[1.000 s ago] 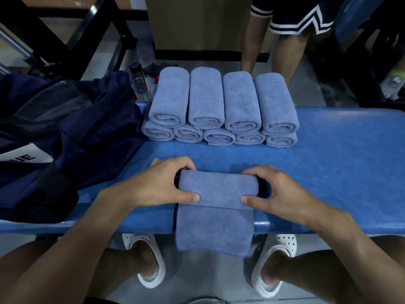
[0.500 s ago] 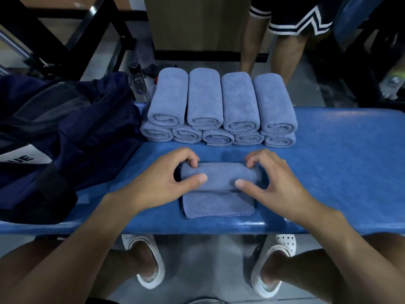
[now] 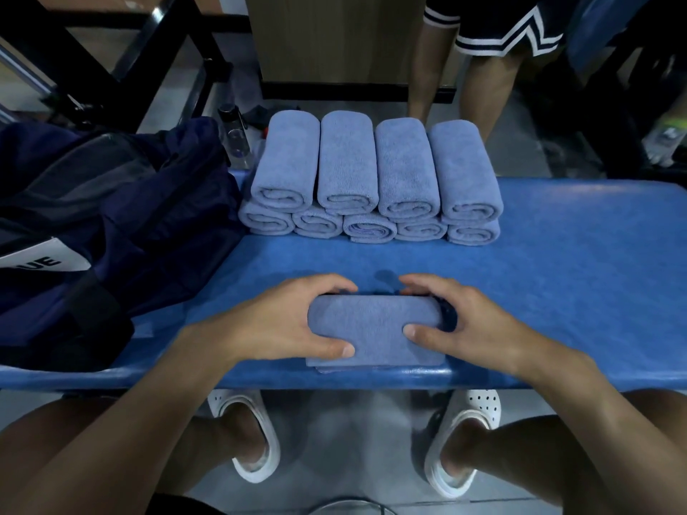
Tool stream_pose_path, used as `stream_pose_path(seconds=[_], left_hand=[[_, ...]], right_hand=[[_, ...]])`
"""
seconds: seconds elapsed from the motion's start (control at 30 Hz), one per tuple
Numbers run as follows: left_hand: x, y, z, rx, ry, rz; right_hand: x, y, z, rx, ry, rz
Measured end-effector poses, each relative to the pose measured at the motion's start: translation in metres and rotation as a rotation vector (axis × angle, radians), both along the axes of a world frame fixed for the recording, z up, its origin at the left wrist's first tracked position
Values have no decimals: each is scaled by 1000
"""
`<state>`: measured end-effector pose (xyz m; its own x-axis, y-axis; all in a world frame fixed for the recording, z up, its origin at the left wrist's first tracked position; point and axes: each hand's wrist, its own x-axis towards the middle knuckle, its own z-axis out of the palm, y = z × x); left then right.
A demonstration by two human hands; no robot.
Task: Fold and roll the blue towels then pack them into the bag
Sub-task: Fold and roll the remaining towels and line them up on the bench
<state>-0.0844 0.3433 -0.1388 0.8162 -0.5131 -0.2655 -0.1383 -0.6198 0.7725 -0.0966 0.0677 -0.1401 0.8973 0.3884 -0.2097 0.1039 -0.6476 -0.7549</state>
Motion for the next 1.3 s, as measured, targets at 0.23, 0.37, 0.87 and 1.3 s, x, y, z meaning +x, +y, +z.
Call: stream_pose_path(seconds=[0.23, 0.37, 0.87, 1.3], left_hand=[[-4, 0, 6, -94, 21, 71], [-7, 1, 10, -221, 27, 207], [-16, -40, 64, -1215, 494, 629], [66, -44, 111, -670, 200, 687]], right_hand=[[-4, 4, 13, 78, 72, -23], [-8, 11, 13, 176, 55, -131], [-14, 68, 72, 832, 43, -602], [50, 67, 113, 605, 84, -411]])
